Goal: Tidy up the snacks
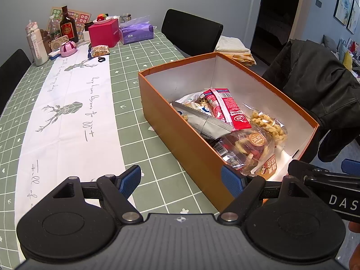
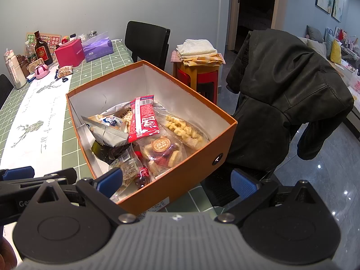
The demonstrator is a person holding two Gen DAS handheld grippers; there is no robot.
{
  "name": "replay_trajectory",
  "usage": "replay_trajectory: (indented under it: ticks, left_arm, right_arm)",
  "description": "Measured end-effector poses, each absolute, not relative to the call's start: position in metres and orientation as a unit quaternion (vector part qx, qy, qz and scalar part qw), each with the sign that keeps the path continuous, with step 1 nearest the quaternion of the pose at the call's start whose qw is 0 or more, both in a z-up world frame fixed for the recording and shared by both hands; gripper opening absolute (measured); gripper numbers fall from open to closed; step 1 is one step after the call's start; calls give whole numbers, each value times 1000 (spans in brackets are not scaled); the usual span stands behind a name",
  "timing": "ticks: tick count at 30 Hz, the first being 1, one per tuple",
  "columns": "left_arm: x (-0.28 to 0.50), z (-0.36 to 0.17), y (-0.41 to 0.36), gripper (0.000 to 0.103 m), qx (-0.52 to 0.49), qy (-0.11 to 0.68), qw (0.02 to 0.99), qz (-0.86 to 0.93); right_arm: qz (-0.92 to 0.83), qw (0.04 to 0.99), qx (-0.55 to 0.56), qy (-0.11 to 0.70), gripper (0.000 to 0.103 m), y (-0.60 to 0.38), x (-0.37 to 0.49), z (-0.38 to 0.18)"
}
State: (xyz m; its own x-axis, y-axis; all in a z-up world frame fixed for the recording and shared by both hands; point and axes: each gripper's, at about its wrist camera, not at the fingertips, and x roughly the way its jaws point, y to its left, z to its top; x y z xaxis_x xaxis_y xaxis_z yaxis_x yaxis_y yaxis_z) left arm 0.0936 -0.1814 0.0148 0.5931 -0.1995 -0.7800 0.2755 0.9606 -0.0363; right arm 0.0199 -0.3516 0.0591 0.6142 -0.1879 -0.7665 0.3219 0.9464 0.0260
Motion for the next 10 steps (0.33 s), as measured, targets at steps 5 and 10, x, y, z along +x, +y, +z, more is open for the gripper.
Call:
replay_trajectory:
  ticks: [5,10]
  left_arm:
    - [92,15,-182,95,38,421,896,-140]
    - [93,17,-180,95,29,407,900,-151]
  right_arm:
    - [-143,895,86,413,100,-352,19,59]
    - [-146,896,90,409,100,-352,17,60]
